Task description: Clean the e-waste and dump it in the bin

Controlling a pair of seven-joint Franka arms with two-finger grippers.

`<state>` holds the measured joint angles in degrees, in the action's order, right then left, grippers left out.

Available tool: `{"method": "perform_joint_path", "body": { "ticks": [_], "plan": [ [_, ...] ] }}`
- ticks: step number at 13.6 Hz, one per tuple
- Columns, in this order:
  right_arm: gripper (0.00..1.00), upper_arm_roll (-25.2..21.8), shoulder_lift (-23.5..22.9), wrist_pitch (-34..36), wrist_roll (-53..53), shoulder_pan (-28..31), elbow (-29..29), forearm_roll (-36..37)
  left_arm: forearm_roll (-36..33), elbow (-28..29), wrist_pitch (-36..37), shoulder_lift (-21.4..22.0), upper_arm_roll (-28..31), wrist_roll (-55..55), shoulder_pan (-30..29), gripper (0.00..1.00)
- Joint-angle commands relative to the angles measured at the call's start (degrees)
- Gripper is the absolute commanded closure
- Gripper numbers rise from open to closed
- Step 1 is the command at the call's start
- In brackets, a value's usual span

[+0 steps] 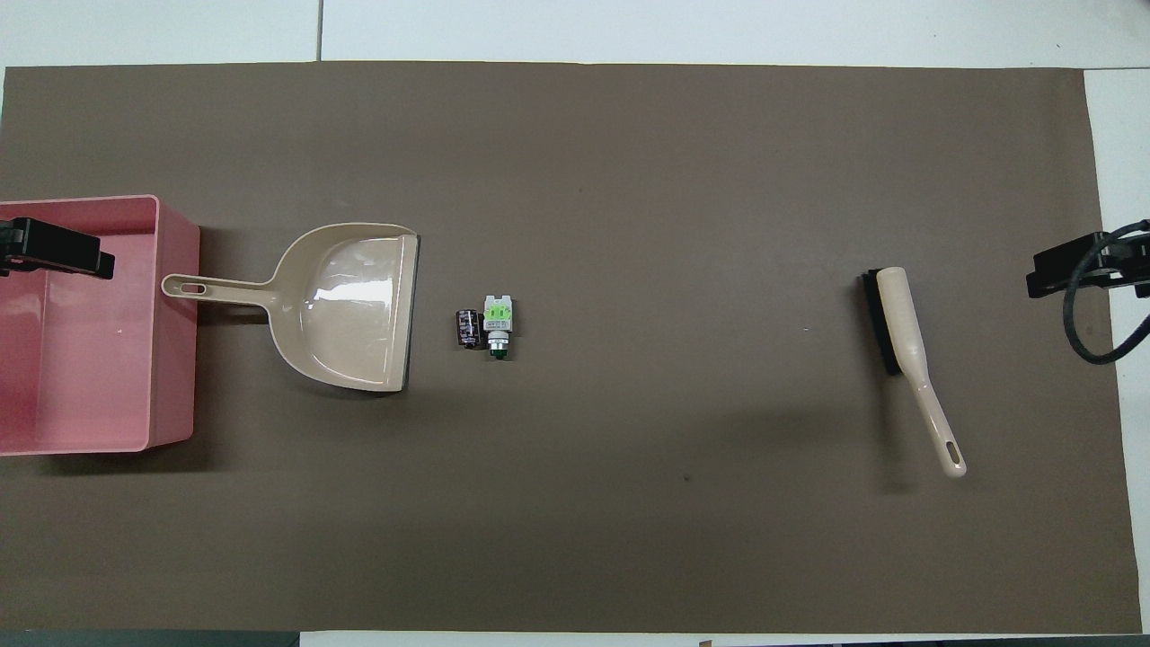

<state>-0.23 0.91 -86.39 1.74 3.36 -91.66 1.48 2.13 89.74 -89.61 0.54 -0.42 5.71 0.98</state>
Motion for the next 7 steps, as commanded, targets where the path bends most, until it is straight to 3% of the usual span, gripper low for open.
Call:
{"method": "perform_joint_path", "body": {
  "ticks": [1, 7],
  "plan": [
    [0.01, 0.4, 0.85, -0.45, -0.16, 0.41, -0.89, -0.69, -0.63, 0.53, 0.05, 0.42, -0.11, -0.35, -0.19, 0.0],
    [0.01, 0.32, 0.85, -0.27, -0.33, 1.03, -0.89, -0.69, -0.63, 0.53, 0.05, 0.42, -0.11, -0.27, -0.19, 0.0]
  ]
}}
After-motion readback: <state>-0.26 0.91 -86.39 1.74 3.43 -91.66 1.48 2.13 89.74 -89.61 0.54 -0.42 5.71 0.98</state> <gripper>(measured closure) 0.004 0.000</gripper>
